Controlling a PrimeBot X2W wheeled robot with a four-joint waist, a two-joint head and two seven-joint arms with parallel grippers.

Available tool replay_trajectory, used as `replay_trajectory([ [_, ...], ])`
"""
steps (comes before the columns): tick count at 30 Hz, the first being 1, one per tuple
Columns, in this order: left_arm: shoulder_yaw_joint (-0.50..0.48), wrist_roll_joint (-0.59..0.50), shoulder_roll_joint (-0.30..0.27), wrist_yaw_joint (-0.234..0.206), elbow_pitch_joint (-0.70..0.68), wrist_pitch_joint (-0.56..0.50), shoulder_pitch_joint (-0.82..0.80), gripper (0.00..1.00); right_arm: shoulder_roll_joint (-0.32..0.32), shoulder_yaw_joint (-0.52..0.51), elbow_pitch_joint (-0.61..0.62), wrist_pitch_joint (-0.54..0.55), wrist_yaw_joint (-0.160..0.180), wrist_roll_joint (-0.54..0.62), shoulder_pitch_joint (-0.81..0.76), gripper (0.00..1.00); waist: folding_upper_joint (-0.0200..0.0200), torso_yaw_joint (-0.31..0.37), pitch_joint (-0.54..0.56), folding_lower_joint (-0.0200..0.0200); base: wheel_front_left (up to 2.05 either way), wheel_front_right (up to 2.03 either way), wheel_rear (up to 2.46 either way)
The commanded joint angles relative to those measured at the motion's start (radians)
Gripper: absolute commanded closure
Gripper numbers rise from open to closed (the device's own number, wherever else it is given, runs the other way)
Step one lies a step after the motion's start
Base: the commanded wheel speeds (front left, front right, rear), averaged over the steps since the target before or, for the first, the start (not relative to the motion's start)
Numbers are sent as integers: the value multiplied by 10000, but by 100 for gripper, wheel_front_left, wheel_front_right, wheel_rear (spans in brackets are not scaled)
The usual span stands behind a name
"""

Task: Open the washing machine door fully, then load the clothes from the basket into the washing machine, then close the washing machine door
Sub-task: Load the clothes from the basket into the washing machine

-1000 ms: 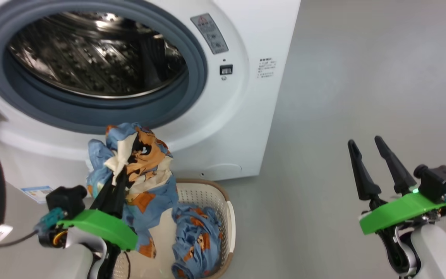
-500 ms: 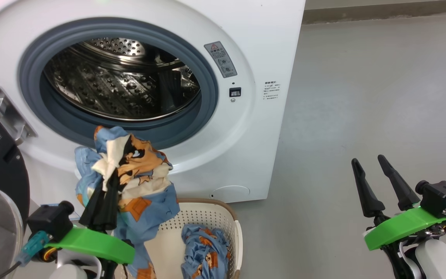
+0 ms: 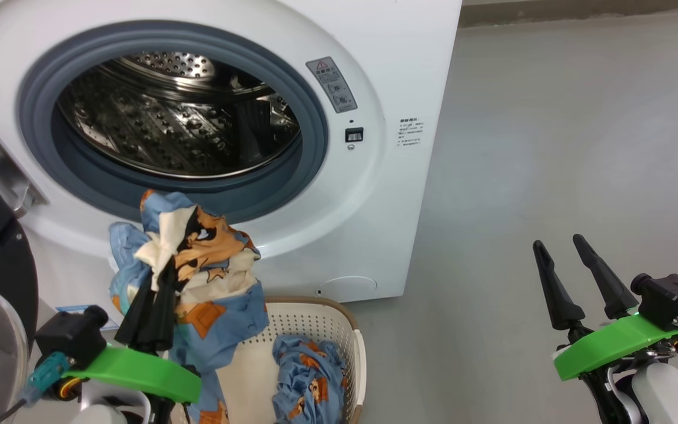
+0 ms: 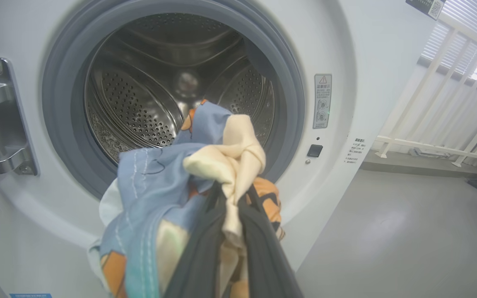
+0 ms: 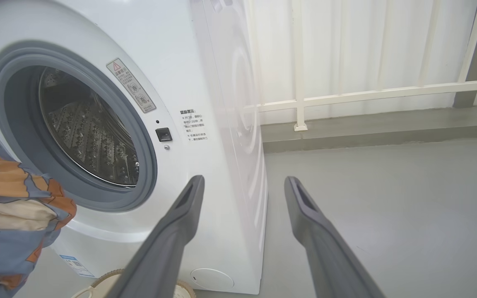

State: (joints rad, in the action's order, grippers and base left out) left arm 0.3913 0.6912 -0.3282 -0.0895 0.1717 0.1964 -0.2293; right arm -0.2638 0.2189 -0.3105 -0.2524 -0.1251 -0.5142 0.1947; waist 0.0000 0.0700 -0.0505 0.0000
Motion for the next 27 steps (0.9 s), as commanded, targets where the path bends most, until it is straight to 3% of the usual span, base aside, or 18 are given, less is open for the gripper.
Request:
replay_trajectory([
  [1, -359, -97, -274, -27, -250, 15, -552, 100, -207, 114, 292, -94, -56, -111, 171, 0, 0, 41, -103, 0, 0, 0, 0],
  [9, -431, -132, -279, 291, 692, -50, -2158, 100, -168, 102, 532, -94, -56, 58, 448, 0, 0, 262, -833, 0, 0, 0, 0],
  [27, -545, -306, -304, 1476, 5419, 143, -7099, 100, 404, 141, 1081, -94, -56, 579, 1399, 0, 0, 1414, -3610, 0, 0, 0, 0],
])
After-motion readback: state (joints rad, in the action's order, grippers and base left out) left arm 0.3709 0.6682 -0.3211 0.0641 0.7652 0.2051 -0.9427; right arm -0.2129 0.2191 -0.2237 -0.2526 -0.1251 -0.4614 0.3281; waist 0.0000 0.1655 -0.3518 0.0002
